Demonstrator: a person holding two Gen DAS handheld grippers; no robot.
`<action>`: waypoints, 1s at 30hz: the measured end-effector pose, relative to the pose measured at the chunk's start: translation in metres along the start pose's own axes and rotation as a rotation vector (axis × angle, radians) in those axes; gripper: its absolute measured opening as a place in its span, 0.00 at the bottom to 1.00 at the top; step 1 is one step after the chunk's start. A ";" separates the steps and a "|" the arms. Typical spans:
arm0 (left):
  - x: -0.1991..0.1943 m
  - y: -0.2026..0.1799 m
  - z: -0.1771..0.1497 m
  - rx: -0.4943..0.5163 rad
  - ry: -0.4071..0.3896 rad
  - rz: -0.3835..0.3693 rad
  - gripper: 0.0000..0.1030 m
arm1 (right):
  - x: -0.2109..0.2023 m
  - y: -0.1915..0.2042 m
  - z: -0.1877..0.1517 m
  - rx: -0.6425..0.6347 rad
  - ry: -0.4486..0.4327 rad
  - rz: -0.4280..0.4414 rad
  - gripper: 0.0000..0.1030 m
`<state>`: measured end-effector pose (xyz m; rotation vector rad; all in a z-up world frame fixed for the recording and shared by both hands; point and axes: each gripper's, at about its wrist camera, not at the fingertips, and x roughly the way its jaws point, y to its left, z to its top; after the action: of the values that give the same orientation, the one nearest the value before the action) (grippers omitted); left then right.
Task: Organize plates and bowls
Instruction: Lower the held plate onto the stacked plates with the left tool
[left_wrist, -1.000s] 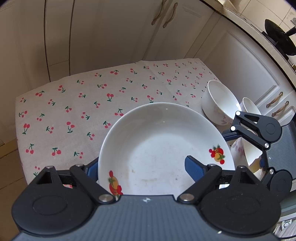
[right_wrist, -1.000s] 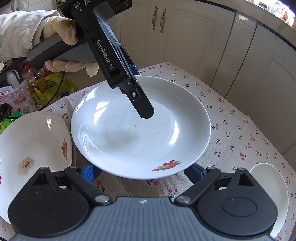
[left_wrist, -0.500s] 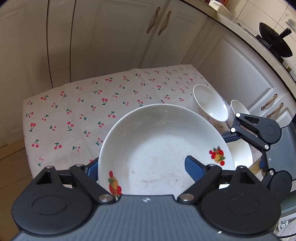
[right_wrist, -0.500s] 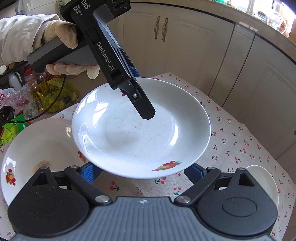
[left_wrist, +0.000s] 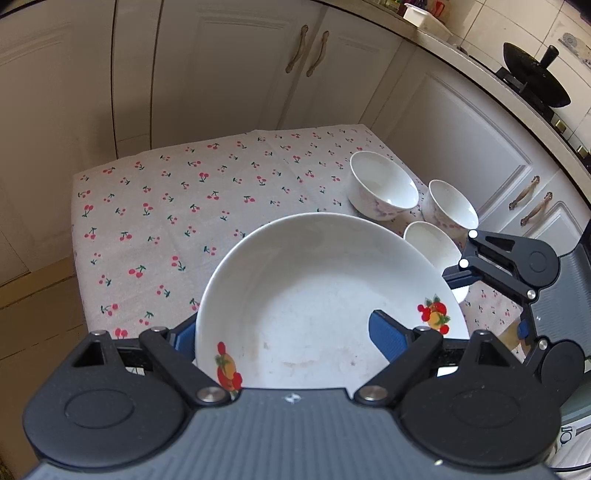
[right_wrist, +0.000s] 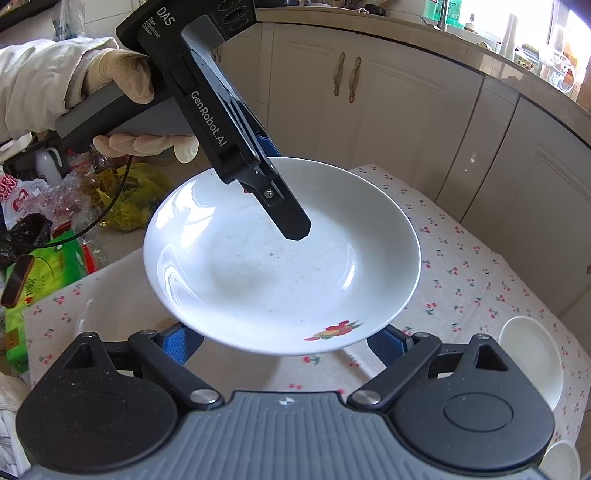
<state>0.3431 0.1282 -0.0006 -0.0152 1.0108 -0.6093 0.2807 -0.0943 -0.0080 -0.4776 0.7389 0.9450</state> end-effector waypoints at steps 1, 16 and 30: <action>-0.002 -0.002 -0.005 -0.001 0.002 0.000 0.88 | -0.002 0.005 -0.002 0.003 -0.001 0.003 0.94; -0.012 -0.029 -0.068 0.017 -0.002 -0.012 0.88 | -0.013 0.063 -0.033 0.040 0.028 0.017 0.94; 0.004 -0.034 -0.090 0.006 0.033 -0.038 0.88 | -0.013 0.083 -0.053 0.088 0.078 0.017 0.94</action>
<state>0.2570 0.1220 -0.0430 -0.0195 1.0430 -0.6492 0.1862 -0.0940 -0.0382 -0.4336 0.8524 0.9096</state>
